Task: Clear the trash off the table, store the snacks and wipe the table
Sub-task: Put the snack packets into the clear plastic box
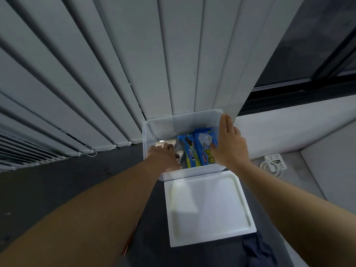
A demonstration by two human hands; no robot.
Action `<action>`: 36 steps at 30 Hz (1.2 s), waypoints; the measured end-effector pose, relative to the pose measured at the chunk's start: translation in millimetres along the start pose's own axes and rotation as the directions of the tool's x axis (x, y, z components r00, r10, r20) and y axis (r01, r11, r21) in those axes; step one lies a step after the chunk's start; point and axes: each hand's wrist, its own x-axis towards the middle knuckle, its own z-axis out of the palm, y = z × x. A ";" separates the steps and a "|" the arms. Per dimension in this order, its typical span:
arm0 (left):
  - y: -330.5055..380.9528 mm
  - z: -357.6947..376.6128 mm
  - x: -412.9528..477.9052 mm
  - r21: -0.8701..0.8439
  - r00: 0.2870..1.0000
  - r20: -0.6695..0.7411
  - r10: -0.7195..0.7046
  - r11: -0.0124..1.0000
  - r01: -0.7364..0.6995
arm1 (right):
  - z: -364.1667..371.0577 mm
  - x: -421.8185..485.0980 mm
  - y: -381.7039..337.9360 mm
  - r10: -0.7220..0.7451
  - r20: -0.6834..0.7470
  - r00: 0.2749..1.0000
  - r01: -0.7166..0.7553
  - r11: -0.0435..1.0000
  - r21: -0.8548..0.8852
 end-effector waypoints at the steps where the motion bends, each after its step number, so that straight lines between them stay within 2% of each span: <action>1: -0.4 1.9 3.6 -0.011 1.000 0.023 0.006 1.000 -0.006 | 0.3 -0.1 0.3 -0.002 -0.003 1.000 0.002 1.000 0.001; 7: 1.5 10.2 10.4 0.077 0.997 0.082 -0.007 0.997 0.001 | 1.5 0.3 -0.3 -0.004 -0.006 1.000 0.004 1.000 -0.006; 17: 2.1 16.0 12.7 0.046 1.000 0.012 -0.007 0.999 0.006 | 2.8 1.8 -0.3 0.006 0.000 1.000 -0.006 1.000 -0.017; 24: 1.8 6.9 3.9 -0.092 0.990 -0.140 -0.014 0.996 0.002 | -0.5 0.1 -1.4 0.003 0.009 1.000 -0.003 1.000 -0.006; 30: -6.1 -2.8 -16.1 -0.094 0.945 -0.328 -0.019 0.995 -0.012 | -2.6 -0.6 -2.2 0.004 0.027 1.000 -0.003 1.000 -0.026; 36: -26.2 -2.1 -44.9 -0.207 0.880 -0.472 -0.049 0.977 -0.057 | -14.2 2.7 -3.5 0.033 0.147 0.989 -0.021 0.996 -0.083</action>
